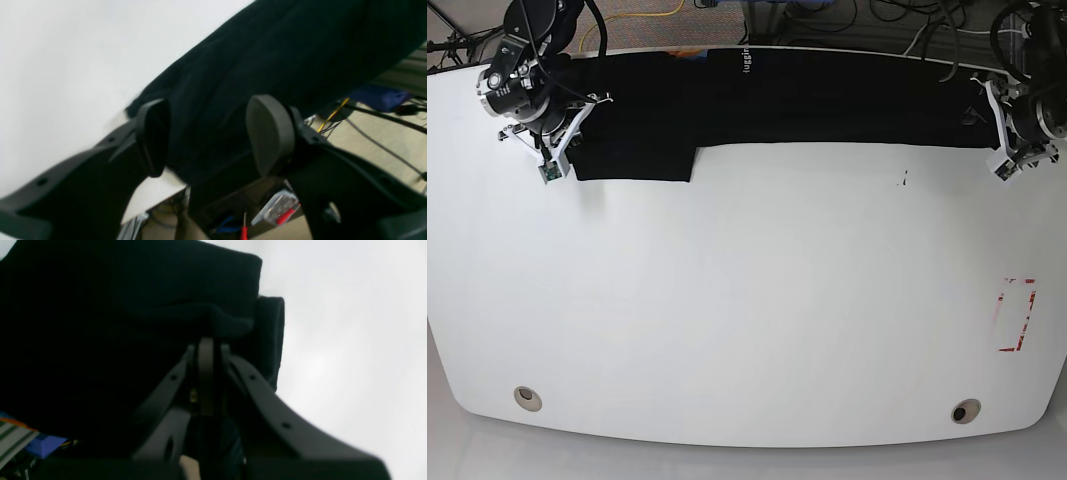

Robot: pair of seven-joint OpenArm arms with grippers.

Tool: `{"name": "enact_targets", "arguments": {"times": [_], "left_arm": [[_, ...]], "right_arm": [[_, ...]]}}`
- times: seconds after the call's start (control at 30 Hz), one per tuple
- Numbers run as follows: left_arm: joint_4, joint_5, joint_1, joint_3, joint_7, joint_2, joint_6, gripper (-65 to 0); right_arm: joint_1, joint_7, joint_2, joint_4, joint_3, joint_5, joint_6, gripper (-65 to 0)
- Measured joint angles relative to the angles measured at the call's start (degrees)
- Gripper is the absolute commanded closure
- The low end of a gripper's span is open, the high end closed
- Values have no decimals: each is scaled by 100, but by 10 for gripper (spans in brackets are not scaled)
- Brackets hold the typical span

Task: Fold the T-shirt properly
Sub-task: 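Hold both ends of the black strip with both grippers, then pull the black strip away from the table edge with both grippers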

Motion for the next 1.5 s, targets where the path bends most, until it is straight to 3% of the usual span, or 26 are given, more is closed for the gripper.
{"name": "enact_targets", "arguments": {"times": [0.33, 0.57, 0.7, 0.83, 0.97, 1.33, 1.5], "left_arm": [[-654, 1322, 26, 13, -527, 636, 0, -365], [-1388, 2129, 15, 219, -1141, 715, 0, -365], [-1552, 2052, -9, 175, -1180, 688, -2, -365], [-1572, 2037, -15, 173, -1213, 680, -2, -365], [-1572, 2026, -15, 162, -1207, 673, -2, -365], [-1567, 2028, -15, 164, -1204, 673, -2, -365], [-1567, 2044, -17, 164, -1200, 675, -2, -365]], "right_arm": [[48, -20, 0, 0, 15, 179, 0, 0], [96, 15, 0, 2, 13, 693, -2, -13], [61, -37, 26, 0, 24, 603, -2, -135], [39, 4, 52, 2, 26, 623, 0, -327], [-105, 22, 28, 7, 177, 732, -2, -425], [-278, 0, 28, 7, 1528, 695, 0, -431], [-256, -31, 42, 9, 1910, 1346, 2, -431]]}}
